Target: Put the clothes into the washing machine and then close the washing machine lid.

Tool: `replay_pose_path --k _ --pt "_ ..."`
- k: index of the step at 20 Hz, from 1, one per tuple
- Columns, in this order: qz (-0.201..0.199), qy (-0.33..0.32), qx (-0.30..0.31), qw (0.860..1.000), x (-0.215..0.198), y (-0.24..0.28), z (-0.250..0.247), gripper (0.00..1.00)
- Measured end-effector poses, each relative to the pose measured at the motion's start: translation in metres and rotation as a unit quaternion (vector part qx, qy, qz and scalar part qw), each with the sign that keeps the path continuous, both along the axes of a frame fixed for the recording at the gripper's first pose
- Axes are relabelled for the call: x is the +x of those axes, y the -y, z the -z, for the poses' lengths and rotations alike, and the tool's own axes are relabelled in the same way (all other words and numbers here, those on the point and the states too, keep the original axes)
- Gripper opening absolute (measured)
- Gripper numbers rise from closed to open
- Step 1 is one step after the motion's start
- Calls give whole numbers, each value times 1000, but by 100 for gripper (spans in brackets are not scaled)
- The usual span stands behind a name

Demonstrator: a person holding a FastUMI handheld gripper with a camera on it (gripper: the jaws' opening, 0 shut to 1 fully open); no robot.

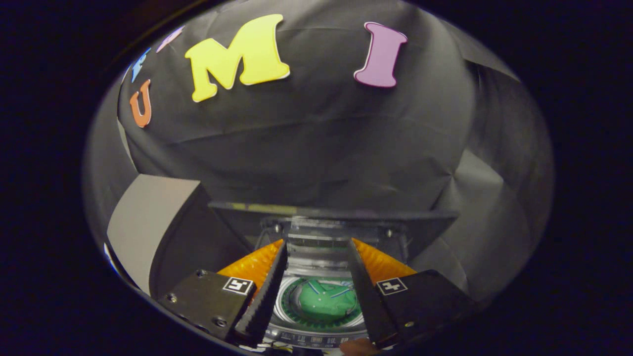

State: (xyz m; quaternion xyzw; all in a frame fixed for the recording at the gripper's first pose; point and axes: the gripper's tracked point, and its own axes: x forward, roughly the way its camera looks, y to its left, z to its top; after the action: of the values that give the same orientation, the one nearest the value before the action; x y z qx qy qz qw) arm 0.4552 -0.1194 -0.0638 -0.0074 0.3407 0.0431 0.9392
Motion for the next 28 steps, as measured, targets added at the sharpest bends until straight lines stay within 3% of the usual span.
replay_pose_path --k 6,12,19,28 --pt "-7 25 -11 1000 67 -7 -32 77" --pt "-4 -13 -7 1000 103 -8 -6 77" --pt "7 -4 -23 1000 102 -2 17 77" --pt "16 21 9 1000 86 -5 22 78"
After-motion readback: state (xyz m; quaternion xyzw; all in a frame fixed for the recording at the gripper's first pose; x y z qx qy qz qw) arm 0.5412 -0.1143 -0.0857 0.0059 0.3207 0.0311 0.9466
